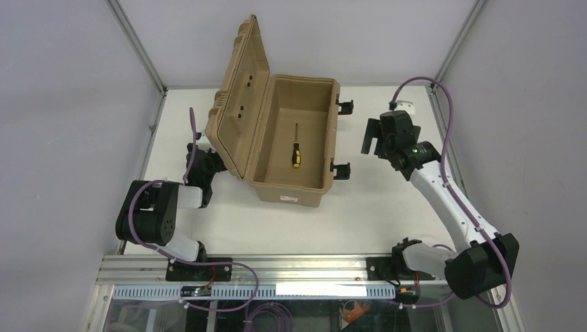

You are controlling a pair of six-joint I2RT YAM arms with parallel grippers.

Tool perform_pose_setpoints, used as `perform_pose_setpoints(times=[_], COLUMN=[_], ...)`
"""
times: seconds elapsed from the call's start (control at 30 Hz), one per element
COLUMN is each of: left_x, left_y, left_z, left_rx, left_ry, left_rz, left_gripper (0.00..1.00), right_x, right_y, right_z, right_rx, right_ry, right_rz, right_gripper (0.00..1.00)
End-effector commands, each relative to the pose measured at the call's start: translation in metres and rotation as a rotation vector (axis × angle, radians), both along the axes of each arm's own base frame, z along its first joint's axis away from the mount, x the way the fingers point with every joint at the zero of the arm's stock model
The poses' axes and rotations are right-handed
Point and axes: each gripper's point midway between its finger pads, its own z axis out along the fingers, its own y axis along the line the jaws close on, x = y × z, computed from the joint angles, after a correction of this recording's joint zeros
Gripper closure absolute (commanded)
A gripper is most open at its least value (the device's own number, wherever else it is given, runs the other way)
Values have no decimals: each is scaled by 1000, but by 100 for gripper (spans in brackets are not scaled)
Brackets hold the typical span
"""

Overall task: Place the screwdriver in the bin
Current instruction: Reset both arms

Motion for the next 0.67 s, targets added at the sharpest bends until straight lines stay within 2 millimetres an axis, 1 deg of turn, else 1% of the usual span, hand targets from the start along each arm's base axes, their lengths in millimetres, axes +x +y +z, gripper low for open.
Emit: perform_pose_setpoints(times=[0.0, 0.13, 0.27, 0.37, 0.63], left_x=[3, 3, 3, 3, 3], left_y=[1, 1, 1, 1, 1], left_z=[16, 16, 16, 16, 16], left_rx=[-16, -16, -15, -16, -15], left_ry=[-54, -53, -53, -54, -53], left_rz=[-3, -2, -2, -3, -3], left_gripper=[1, 1, 1, 1, 1], right_x=[19, 20, 19, 18, 17], right_y=[17, 23, 25, 24, 8], right_z=[3, -21, -36, -42, -47], right_rx=[108, 119, 131, 126, 113], right_ry=[-92, -46, -12, 0, -7], right_rz=[13, 30, 21, 17, -29], right_gripper=[1, 1, 1, 1, 1])
